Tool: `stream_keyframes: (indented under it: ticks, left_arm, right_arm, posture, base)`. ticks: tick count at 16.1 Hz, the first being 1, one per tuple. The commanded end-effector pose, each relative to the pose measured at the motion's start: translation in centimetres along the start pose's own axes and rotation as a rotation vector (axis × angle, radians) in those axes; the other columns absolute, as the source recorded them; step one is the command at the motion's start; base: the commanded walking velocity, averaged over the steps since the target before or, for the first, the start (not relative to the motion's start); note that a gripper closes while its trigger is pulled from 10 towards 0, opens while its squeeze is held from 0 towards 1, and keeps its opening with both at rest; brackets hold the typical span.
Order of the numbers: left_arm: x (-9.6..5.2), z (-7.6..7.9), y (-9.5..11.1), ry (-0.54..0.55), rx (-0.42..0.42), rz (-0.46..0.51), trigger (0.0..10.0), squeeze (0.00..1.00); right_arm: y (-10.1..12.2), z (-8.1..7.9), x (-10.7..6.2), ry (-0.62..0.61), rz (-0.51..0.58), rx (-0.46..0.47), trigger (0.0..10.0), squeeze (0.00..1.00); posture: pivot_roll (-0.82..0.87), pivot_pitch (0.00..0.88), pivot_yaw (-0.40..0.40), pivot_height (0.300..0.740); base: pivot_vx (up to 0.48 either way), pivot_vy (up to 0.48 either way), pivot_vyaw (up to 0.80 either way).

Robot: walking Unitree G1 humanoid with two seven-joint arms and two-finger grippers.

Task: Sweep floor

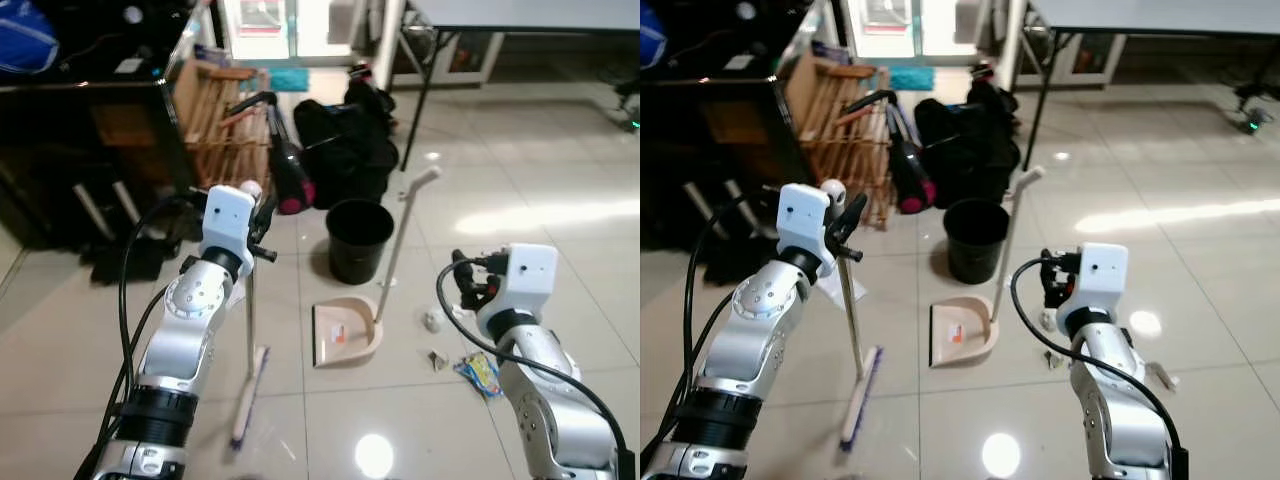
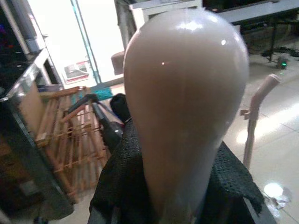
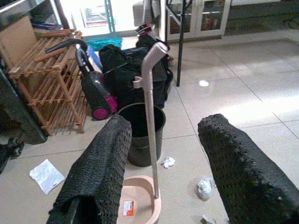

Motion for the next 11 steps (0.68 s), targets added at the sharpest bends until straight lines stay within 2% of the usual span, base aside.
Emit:
stream_keyframes:
  ticks: [1,11]
  left_arm:
    - [-0.04,0.23,1.29,-0.018,0.014,0.047,10.0,0.00]
    - [-0.32,0.01,1.23,-0.027,0.019,0.043,10.0,0.00]
  right_arm:
    - [-0.08,0.17,0.11,-0.006,-0.007,-0.006,10.0,0.00]
    - [-0.92,0.14,-0.08,-0.004,-0.024,-0.012,10.0,0.00]
  posture:
    - [-0.08,0.091,0.010,0.740]
    - [-0.08,0.067,0.010,0.740]
  base:
    - [0.390,0.000,0.00]
    - [0.395,0.000,0.00]
Point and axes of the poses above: a point about 5 cm out from each wrist's last joint towards the gripper, its own x axis pointing out of the wrist towards the gripper, its own y axis along the axis of the wrist's last joint, z = x × y, the point moved 2 cm from there along x, pointing out of the wrist towards the gripper, and after that the axes turned 12 degrees about -x, right-handed, at the moved point
